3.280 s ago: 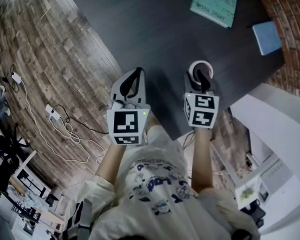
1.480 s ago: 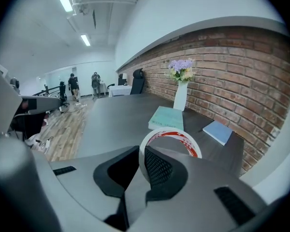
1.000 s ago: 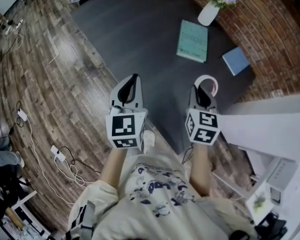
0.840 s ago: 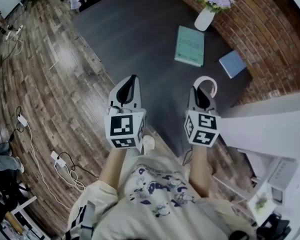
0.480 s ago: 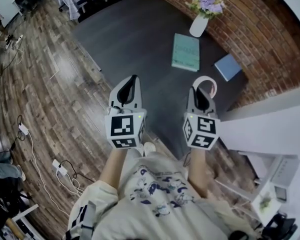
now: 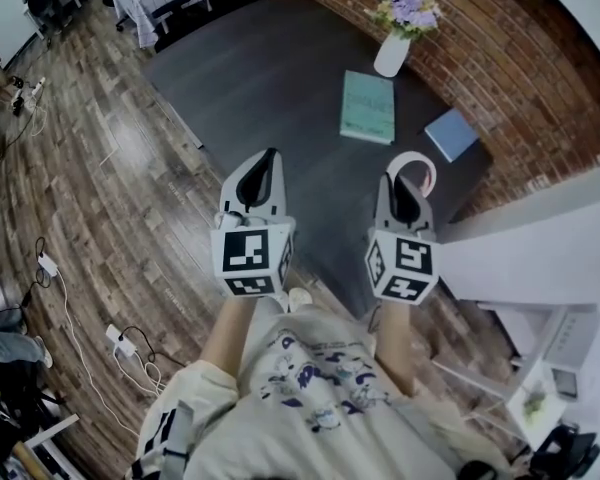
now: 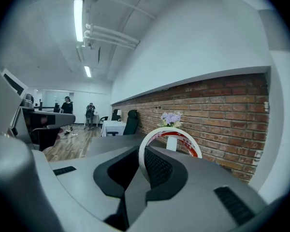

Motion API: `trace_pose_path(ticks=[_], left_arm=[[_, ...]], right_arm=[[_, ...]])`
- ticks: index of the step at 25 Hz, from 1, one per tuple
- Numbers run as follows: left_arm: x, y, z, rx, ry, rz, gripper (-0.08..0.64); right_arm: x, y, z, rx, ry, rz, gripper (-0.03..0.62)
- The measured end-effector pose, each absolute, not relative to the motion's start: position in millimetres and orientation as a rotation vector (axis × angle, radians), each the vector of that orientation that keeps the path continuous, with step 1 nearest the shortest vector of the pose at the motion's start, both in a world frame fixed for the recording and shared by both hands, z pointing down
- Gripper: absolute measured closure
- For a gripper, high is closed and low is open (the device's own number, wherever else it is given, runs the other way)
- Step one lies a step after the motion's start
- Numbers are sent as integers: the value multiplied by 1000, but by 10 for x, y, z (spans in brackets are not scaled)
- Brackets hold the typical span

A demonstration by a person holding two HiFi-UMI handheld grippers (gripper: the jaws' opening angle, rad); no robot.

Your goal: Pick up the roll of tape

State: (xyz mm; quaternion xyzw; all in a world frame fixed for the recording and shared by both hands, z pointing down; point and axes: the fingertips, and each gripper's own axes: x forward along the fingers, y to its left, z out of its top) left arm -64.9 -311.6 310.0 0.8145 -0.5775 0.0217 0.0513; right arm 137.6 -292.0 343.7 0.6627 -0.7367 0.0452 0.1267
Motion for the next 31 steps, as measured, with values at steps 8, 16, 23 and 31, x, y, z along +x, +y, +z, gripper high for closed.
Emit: trace_pose_path(ticks=[8, 16, 23, 31], left_arm=[[-631, -3052, 3117, 2480, -1756, 71, 557], [-590, -3046, 3117, 2476, -1750, 69, 557], [-557, -3026, 3136, 2481, -1745, 76, 557], [-485, -3027, 3169, 2478, -1731, 80, 557]], right_arm=[[1422, -2869, 3407, 1954, -2159, 125, 555], [1449, -2853, 3388, 1953, -2160, 124, 555], [1505, -2817, 3434, 1965, -2150, 142, 555], [1565, -2821, 3416, 1972, -2140, 131, 555]])
